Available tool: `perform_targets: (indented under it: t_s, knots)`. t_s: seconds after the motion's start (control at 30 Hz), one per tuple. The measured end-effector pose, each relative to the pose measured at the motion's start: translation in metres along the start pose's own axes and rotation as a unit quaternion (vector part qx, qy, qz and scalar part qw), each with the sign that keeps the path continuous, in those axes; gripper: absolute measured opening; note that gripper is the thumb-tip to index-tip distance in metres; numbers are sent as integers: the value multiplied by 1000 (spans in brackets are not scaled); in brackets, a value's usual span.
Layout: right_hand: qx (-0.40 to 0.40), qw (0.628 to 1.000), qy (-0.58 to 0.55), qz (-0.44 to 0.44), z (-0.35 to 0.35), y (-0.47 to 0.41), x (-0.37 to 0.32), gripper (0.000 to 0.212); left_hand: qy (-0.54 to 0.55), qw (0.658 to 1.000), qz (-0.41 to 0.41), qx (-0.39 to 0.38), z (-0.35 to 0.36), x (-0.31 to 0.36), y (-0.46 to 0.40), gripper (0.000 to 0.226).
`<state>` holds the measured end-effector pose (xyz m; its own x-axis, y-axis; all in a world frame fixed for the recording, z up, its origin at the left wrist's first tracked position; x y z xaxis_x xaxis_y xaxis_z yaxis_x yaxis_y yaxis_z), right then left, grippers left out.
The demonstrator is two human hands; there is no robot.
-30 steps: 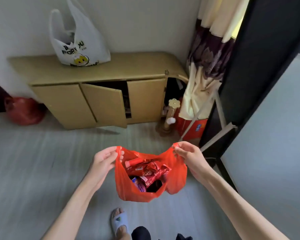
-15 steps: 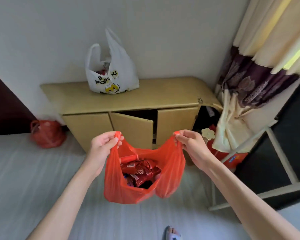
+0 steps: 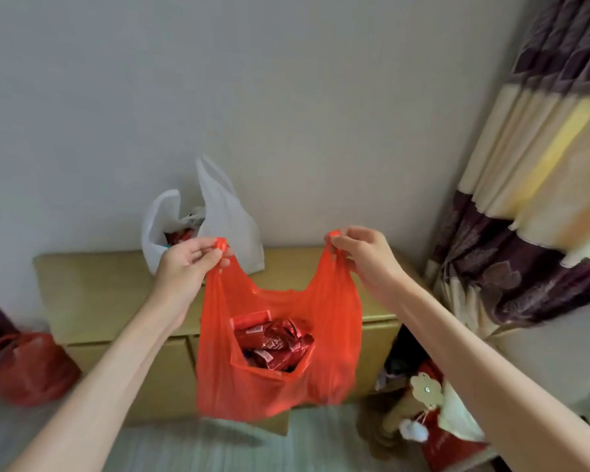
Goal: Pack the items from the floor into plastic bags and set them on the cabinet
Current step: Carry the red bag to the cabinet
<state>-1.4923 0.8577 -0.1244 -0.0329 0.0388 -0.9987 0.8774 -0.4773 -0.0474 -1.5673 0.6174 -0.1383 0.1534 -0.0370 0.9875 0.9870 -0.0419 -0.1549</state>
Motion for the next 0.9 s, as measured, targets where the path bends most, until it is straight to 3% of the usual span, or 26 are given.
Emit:
perform_targets:
  t_s: [0.3, 0.63, 0.9]
  knots:
    - [92, 996, -5, -11, -7, -175, -33, 25, 19, 999, 20, -31, 85, 11, -166, 18]
    - [175, 984, 35, 4, -18, -353, 6, 26, 14, 996, -21, -81, 168, -55, -337, 18]
    - [170, 984, 44, 31, -28, -449, 41, 26, 7, 995, -62, -77, 216, -96, -418, 19]
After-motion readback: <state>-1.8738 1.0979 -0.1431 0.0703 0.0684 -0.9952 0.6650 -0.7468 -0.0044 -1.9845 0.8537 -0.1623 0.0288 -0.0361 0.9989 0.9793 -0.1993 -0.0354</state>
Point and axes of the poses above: each hand's wrist, its own y-axis away from the middle knuckle, its own z-axis out of the palm, x = y × z, the point moved 10 cm from there along -y, towards the middle knuckle, and after that the axes turned 8 degrees about x, right-handed, at the moved point
